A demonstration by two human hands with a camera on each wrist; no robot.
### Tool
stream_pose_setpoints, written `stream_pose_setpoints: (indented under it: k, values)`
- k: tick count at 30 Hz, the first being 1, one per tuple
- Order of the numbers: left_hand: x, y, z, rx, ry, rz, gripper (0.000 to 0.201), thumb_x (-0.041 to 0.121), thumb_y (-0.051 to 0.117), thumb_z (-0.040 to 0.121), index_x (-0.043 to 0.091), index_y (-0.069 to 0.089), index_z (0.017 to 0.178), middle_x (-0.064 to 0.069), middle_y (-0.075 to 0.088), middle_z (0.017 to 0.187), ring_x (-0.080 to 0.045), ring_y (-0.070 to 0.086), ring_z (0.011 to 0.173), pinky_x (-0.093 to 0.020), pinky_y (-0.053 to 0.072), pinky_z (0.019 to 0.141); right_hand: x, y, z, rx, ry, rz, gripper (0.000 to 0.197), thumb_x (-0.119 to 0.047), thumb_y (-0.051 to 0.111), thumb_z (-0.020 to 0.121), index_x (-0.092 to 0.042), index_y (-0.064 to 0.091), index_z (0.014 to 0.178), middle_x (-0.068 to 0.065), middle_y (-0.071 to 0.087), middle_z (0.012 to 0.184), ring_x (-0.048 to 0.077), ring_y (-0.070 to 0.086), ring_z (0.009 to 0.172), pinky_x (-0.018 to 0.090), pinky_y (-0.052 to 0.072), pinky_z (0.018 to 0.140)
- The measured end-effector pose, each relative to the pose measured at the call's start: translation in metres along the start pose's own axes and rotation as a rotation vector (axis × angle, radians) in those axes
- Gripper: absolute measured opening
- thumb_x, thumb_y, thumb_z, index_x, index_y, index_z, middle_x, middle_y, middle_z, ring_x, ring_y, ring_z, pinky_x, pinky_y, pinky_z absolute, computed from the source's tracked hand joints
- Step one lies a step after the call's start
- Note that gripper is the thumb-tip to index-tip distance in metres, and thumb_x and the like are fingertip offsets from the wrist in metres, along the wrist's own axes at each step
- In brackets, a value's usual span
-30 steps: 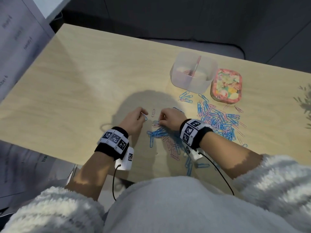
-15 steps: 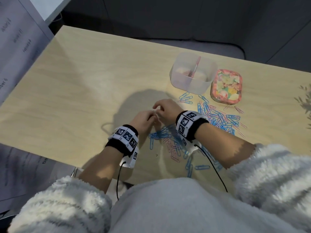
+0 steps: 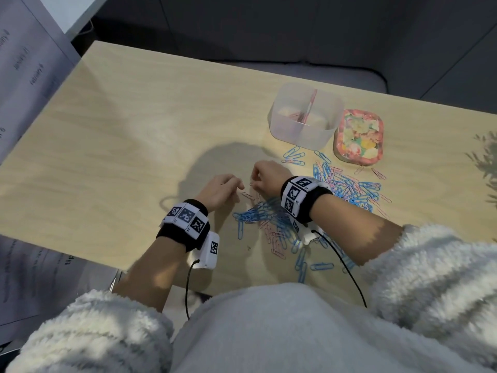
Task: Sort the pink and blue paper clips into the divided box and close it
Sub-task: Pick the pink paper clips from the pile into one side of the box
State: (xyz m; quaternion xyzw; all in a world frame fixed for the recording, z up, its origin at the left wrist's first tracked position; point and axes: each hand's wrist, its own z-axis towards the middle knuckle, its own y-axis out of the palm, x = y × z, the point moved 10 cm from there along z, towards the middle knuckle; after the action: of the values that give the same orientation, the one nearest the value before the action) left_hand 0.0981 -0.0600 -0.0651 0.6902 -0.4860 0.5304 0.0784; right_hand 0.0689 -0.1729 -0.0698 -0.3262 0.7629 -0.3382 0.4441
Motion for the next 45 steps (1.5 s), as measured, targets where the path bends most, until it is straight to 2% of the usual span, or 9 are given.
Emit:
stream_pose_setpoints:
  k: [5, 10, 13, 15, 18, 27, 32, 39, 45]
  values:
    - [0.005, 0.011, 0.000, -0.003, 0.125, 0.351, 0.013, 0.024, 0.065, 0.084, 0.014, 0.059, 0.090, 0.010, 0.041, 0.057, -0.005, 0.039, 0.052, -0.021, 0.029, 0.050, 0.001, 0.004, -0.003, -0.051, 0.020, 0.037, 0.008, -0.016, 0.056, 0.085, -0.012, 0.063, 0.086, 0.009, 0.068, 0.099, 0.027, 0.061, 0.094, 0.031, 0.044, 0.079]
    - [0.012, 0.018, -0.001, 0.005, 0.188, 0.588, 0.017, 0.027, 0.061, 0.085, 0.012, 0.059, 0.093, 0.000, 0.054, 0.085, -0.020, 0.053, 0.081, -0.026, 0.037, 0.069, 0.020, -0.016, -0.022, 0.024, 0.135, 0.419, 0.029, -0.013, 0.049, 0.083, -0.013, 0.049, 0.054, 0.002, 0.051, 0.054, 0.015, 0.046, 0.050, 0.022, 0.036, 0.047]
    - [0.012, 0.024, -0.001, -0.031, 0.222, 0.653, 0.018, 0.023, 0.054, 0.089, 0.006, 0.057, 0.094, -0.010, 0.055, 0.101, -0.026, 0.054, 0.093, -0.031, 0.039, 0.078, 0.023, -0.007, -0.037, -0.056, 0.179, 0.569, 0.016, -0.005, 0.045, 0.083, -0.006, 0.053, 0.070, 0.008, 0.058, 0.058, 0.018, 0.047, 0.043, 0.016, 0.036, 0.035]
    - [0.014, 0.023, -0.003, -0.004, 0.249, 0.653, 0.016, 0.019, 0.050, 0.092, 0.005, 0.054, 0.097, -0.012, 0.057, 0.102, -0.027, 0.054, 0.093, -0.033, 0.041, 0.080, 0.024, -0.001, -0.040, -0.062, 0.192, 0.542, 0.011, -0.005, 0.042, 0.086, -0.007, 0.052, 0.089, 0.010, 0.063, 0.069, 0.021, 0.052, 0.050, 0.019, 0.042, 0.042]
    - [0.013, 0.018, -0.007, 0.032, 0.257, 0.573, 0.017, 0.018, 0.049, 0.092, 0.006, 0.051, 0.104, -0.012, 0.062, 0.104, -0.028, 0.058, 0.094, -0.038, 0.047, 0.082, 0.017, 0.001, -0.036, 0.002, 0.156, 0.292, 0.019, -0.013, 0.047, 0.084, -0.003, 0.062, 0.086, 0.013, 0.066, 0.084, 0.030, 0.061, 0.079, 0.030, 0.045, 0.069]
    - [0.012, 0.027, -0.003, -0.058, 0.237, 0.654, 0.017, 0.022, 0.053, 0.091, 0.006, 0.056, 0.096, -0.011, 0.055, 0.102, -0.026, 0.053, 0.093, -0.038, 0.046, 0.086, 0.013, 0.023, -0.029, -0.011, 0.205, 0.216, 0.017, -0.010, 0.057, 0.080, 0.003, 0.067, 0.085, 0.021, 0.070, 0.087, 0.029, 0.065, 0.081, 0.037, 0.052, 0.074]
    - [0.012, 0.015, 0.009, -0.049, 0.147, 0.422, 0.009, 0.020, 0.059, 0.088, 0.011, 0.057, 0.089, -0.002, 0.057, 0.091, -0.019, 0.054, 0.085, -0.027, 0.042, 0.076, 0.028, -0.004, -0.037, 0.056, 0.193, 0.436, 0.027, -0.008, 0.056, 0.079, -0.013, 0.052, 0.053, 0.003, 0.055, 0.058, 0.007, 0.048, 0.051, 0.024, 0.041, 0.055]
    - [0.043, 0.015, 0.039, -0.098, 0.136, 0.065, 0.019, 0.005, 0.052, 0.091, 0.008, 0.060, 0.108, 0.003, 0.052, 0.070, 0.009, 0.053, 0.049, -0.008, 0.041, 0.054, 0.099, -0.055, -0.051, 0.204, 0.336, 0.932, 0.023, 0.001, 0.039, 0.092, -0.009, 0.048, 0.073, 0.009, 0.046, 0.054, 0.009, 0.040, 0.030, 0.012, 0.027, 0.032]
    - [0.051, 0.045, 0.073, -0.095, -0.150, -0.224, 0.031, 0.012, 0.046, 0.090, 0.012, 0.045, 0.059, -0.004, 0.042, 0.059, -0.005, 0.040, 0.031, -0.018, 0.027, 0.040, 0.125, -0.056, -0.069, 0.177, 0.442, 0.998, 0.031, -0.005, 0.041, 0.087, -0.011, 0.044, 0.057, 0.007, 0.037, 0.049, 0.008, 0.029, 0.025, 0.008, 0.019, 0.033]
